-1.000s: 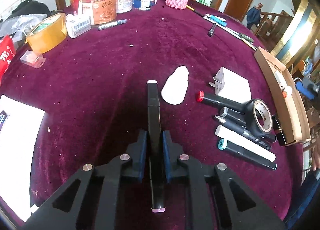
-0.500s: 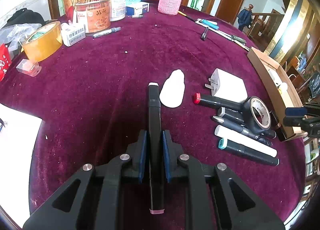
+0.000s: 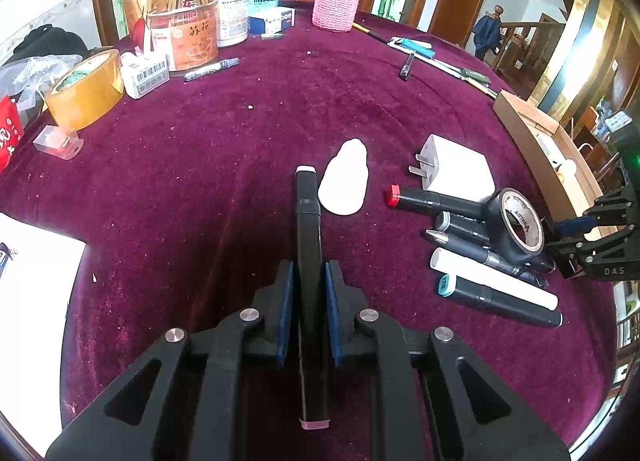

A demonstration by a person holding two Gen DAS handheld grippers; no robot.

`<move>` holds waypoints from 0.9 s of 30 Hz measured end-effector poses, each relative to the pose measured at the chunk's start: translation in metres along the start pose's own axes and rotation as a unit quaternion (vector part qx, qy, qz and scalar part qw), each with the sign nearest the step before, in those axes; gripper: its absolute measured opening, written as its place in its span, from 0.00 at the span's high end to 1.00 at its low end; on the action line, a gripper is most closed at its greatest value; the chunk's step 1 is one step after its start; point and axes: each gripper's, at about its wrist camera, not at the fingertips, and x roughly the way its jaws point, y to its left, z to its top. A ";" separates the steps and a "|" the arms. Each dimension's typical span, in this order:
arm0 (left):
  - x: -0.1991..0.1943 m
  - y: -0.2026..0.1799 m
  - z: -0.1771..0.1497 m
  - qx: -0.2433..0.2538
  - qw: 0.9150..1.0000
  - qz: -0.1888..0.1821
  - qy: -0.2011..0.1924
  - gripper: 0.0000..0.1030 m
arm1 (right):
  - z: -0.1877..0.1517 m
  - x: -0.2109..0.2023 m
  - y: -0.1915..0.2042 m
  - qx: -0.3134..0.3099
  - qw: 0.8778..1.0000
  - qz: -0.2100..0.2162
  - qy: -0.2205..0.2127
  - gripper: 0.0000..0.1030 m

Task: Organize rigid objects
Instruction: 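Place the marker and lipstick tube in the tray beside the other markers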

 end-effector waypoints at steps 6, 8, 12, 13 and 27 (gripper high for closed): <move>0.000 0.002 -0.001 -0.003 1.000 -0.006 -0.005 0.88 | -0.013 -0.004 -0.005 0.030 0.999 0.001 -0.039 0.85; 0.000 0.005 -0.001 -0.008 1.000 -0.014 -0.006 0.88 | -0.024 -0.012 -0.009 0.058 0.995 0.028 -0.071 0.85; -0.002 0.009 -0.001 -0.022 0.999 -0.045 -0.007 0.88 | -0.047 -0.032 -0.020 0.114 0.980 0.071 -0.147 0.85; -0.003 0.009 -0.001 -0.023 0.998 -0.054 -0.008 0.88 | -0.054 -0.037 -0.022 0.131 0.974 0.086 -0.165 0.85; -0.033 -0.006 0.003 -0.008 0.995 -0.087 -0.044 0.88 | -0.066 -0.044 -0.003 0.199 0.918 0.192 -0.284 0.85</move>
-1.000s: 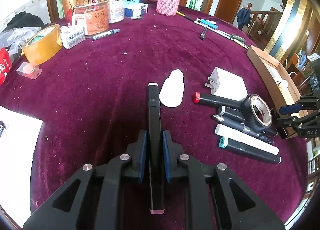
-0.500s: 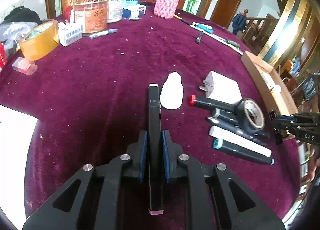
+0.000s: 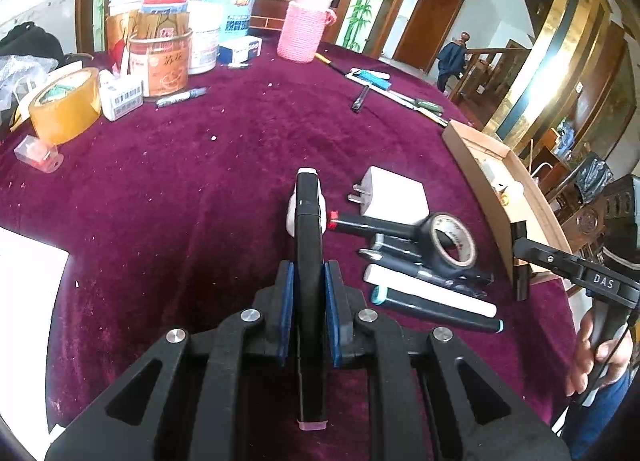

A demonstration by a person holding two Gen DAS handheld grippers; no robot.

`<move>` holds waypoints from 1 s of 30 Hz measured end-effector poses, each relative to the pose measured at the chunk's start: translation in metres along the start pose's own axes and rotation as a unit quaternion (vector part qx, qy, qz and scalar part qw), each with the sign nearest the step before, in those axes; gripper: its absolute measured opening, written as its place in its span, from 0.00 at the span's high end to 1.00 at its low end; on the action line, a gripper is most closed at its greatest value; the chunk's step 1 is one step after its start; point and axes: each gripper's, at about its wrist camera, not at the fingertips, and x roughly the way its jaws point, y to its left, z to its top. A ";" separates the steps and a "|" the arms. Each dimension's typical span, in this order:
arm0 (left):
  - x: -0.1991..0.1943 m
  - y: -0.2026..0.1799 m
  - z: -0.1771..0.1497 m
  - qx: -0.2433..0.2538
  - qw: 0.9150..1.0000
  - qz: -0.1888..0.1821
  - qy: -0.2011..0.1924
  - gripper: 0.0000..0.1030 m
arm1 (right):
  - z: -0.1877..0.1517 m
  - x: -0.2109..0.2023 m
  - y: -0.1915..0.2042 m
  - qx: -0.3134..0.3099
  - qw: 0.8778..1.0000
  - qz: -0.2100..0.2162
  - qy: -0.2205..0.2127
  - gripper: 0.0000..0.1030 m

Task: Organize rigid objects
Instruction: 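Place the marker and lipstick tube in the tray beside the other markers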

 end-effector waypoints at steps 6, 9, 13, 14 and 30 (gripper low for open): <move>-0.006 -0.019 0.003 0.016 1.000 -0.011 -0.004 0.88 | -0.005 -0.010 -0.012 0.021 1.000 0.009 -0.018 0.85; -0.007 -0.032 0.005 0.025 0.999 -0.019 -0.003 0.88 | -0.006 -0.016 -0.024 0.036 0.999 0.011 -0.026 0.85; -0.008 -0.051 0.008 0.042 0.999 -0.028 -0.002 0.88 | -0.004 -0.031 -0.042 0.054 0.998 0.007 -0.044 0.85; -0.008 -0.060 0.010 0.047 0.998 -0.032 -0.001 0.88 | -0.003 -0.034 -0.046 0.058 0.997 0.006 -0.048 0.85; 0.035 -0.218 0.040 0.099 0.986 -0.133 0.030 0.88 | 0.026 -0.074 -0.160 0.189 0.971 -0.074 -0.125 0.85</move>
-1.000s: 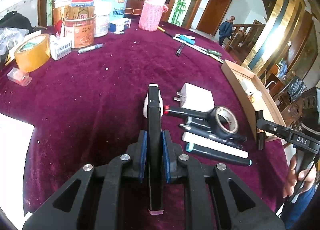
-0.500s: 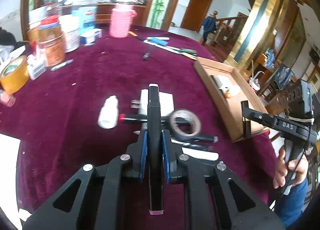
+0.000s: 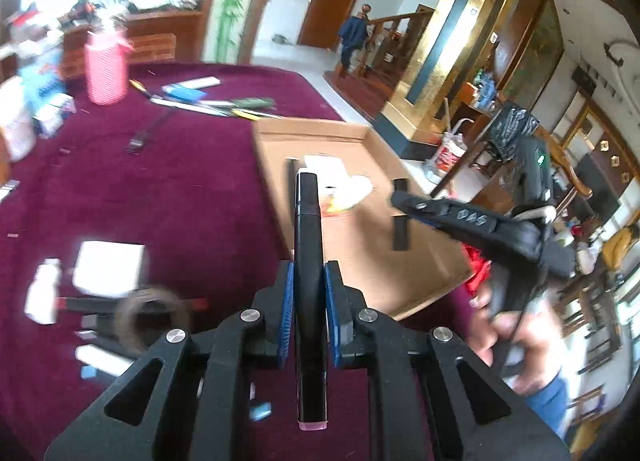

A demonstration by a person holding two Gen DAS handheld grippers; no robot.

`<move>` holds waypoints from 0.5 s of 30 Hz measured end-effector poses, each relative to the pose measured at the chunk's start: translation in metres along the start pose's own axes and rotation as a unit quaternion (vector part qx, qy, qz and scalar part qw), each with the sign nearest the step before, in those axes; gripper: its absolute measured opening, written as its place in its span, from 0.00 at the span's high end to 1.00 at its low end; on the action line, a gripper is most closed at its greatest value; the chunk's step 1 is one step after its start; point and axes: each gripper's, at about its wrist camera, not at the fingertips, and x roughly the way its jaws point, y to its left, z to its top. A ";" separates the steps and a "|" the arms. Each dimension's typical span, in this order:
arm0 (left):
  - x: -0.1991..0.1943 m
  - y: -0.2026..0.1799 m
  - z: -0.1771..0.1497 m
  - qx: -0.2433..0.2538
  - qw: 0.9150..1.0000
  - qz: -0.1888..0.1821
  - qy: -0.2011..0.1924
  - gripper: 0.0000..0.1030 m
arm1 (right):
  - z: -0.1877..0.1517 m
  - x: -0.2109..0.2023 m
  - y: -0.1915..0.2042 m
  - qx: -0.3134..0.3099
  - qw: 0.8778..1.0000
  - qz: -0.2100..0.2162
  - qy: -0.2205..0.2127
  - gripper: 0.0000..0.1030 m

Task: Organize rigid objects
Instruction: 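Place the marker and lipstick tube in the tray beside the other markers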

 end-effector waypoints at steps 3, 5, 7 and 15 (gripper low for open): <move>0.036 -0.019 0.009 -0.001 1.000 -0.014 0.025 0.88 | -0.002 0.007 -0.021 0.033 0.999 0.021 0.004 0.85; 0.052 -0.027 0.012 -0.005 0.999 -0.015 0.032 0.88 | -0.001 0.008 -0.026 0.030 0.999 0.019 0.008 0.85; 0.064 -0.031 0.014 -0.015 0.999 -0.021 0.040 0.88 | -0.001 0.008 -0.028 0.023 1.000 0.014 0.008 0.85; 0.093 -0.032 0.003 -0.028 0.998 -0.006 0.061 0.88 | -0.008 0.012 -0.032 0.021 0.999 0.028 0.040 0.85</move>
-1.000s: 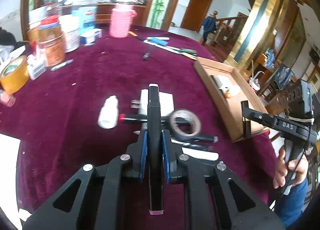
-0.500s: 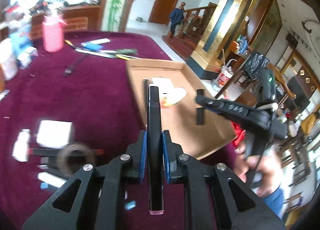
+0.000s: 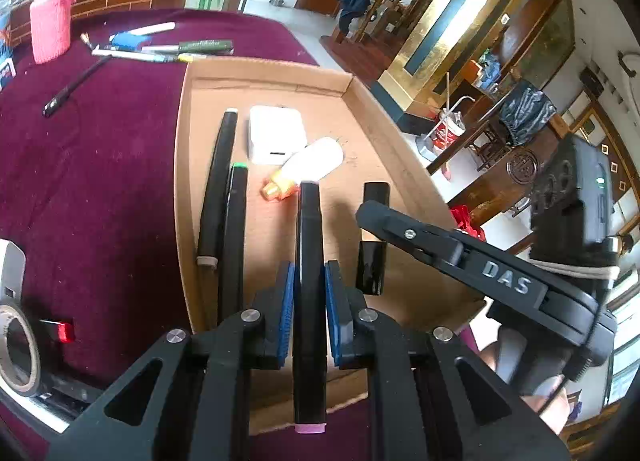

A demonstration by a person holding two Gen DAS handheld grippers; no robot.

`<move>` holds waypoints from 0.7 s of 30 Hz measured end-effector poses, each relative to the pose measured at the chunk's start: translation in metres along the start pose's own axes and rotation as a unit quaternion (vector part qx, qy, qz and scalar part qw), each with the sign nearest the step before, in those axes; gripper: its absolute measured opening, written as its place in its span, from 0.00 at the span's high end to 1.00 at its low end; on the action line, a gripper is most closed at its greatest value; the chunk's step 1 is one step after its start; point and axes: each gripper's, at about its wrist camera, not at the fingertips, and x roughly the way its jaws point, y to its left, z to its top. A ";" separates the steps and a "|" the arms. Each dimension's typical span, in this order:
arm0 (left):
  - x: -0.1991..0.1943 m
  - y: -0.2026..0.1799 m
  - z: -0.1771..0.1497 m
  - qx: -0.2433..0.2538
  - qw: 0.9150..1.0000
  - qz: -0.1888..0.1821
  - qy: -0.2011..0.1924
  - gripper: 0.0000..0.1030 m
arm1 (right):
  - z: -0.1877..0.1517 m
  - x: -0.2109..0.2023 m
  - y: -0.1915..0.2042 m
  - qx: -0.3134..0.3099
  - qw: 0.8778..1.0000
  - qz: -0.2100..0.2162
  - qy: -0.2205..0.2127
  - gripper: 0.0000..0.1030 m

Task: Organize rigid objects
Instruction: 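Place the marker and lipstick tube in the tray beside the other markers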

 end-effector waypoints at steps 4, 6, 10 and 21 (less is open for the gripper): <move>0.004 0.000 -0.002 0.002 1.000 0.008 -0.002 0.88 | -0.002 0.002 0.001 -0.005 1.000 -0.010 0.006 0.85; 0.007 -0.001 -0.002 0.002 1.000 0.009 -0.001 0.88 | -0.003 0.005 0.002 -0.008 1.000 -0.013 0.011 0.85; 0.017 0.001 0.002 -0.002 1.000 0.014 0.001 0.88 | -0.004 0.009 0.004 -0.012 1.000 -0.018 0.016 0.85; 0.016 0.004 -0.001 0.001 1.000 0.021 -0.005 0.88 | -0.009 0.019 0.010 -0.031 0.998 -0.034 0.035 0.85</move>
